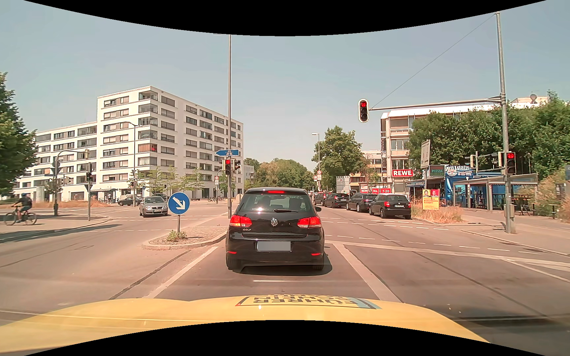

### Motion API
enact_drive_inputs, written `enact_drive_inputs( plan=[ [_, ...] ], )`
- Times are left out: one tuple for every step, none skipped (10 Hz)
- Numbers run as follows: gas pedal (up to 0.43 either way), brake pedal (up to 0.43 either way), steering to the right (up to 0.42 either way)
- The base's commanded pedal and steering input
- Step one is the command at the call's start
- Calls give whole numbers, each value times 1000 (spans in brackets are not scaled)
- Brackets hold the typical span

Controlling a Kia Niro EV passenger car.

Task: Follow the waypoints while adhering to traffic rules and regulations

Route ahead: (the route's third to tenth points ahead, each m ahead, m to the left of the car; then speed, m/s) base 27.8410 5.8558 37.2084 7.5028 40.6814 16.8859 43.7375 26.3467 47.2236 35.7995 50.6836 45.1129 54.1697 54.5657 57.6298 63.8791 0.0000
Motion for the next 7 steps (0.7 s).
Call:
enact_drive_inputs(
  plan=[
    [0,201,-4],
    [0,201,-4],
    [0,201,-4],
    [0,201,-4],
    [0,201,-4],
    [0,201,-4],
    [0,201,-5]
  ],
)
